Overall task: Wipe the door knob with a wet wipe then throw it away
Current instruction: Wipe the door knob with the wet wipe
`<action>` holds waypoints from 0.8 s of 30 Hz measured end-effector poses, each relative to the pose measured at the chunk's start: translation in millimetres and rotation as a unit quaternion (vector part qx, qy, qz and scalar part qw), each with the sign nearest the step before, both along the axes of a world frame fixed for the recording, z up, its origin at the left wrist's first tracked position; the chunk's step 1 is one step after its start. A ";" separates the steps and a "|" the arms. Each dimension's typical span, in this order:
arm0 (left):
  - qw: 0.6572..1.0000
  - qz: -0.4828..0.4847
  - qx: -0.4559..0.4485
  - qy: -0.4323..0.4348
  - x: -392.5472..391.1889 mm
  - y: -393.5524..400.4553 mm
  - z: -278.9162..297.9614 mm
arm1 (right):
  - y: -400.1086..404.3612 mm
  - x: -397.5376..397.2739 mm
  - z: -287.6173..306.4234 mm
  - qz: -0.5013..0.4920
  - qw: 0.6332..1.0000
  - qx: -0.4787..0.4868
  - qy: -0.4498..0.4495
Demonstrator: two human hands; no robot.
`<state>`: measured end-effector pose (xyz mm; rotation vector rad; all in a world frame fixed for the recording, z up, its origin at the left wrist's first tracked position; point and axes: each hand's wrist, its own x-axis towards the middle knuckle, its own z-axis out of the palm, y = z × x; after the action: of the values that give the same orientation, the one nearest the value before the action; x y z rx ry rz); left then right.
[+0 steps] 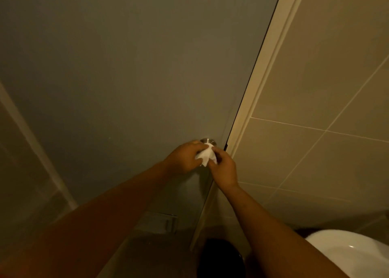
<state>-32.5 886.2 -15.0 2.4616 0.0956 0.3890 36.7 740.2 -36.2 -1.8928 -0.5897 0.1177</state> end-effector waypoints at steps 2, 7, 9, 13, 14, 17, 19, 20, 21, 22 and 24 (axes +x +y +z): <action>0.999 -0.023 0.042 -0.005 4.1 2.1 2.8 | 1.5 -3.5 -5.2 -0.018 0.999 0.014 0.045; 0.998 -0.017 -0.042 -0.047 8.2 3.3 -7.3 | -0.8 1.9 0.7 0.024 0.986 -0.116 -0.113; 0.984 0.030 -0.164 -0.062 4.2 -0.4 -18.6 | -2.0 7.5 13.1 0.081 0.948 -0.204 -0.229; 0.930 0.102 -0.352 -0.019 3.6 -12.0 -38.0 | -1.4 17.8 29.7 0.150 0.865 -0.304 -0.369; 0.927 0.101 -0.362 -0.019 4.2 -13.4 -40.8 | -1.4 19.7 29.4 0.152 0.870 -0.303 -0.357; 0.946 0.101 -0.308 -0.026 6.3 -14.9 -40.6 | -4.7 16.5 20.9 0.112 0.938 -0.241 -0.222; 0.971 0.100 -0.210 -0.060 6.4 -11.1 -34.9 | -6.8 9.0 8.1 0.060 0.972 -0.174 -0.144; 0.981 0.085 -0.160 -0.072 6.9 -8.1 -32.3 | -6.7 4.3 1.5 0.040 0.982 -0.148 -0.113; 0.988 0.064 -0.118 -0.073 7.1 -5.5 -28.8 | -5.7 -0.4 -4.0 0.029 0.988 -0.127 -0.081; 0.993 0.047 -0.089 -0.066 7.6 -3.2 -25.0 | -4.4 -4.6 -7.9 0.026 0.992 -0.112 -0.051; 0.997 0.025 -0.047 -0.051 8.2 0.6 -19.6 | -2.3 -9.7 -10.6 0.025 0.995 -0.097 -0.025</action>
<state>-24.3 886.8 -34.6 2.3460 0.1293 0.5184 27.0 737.9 -46.8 -2.0735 -0.6792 0.1655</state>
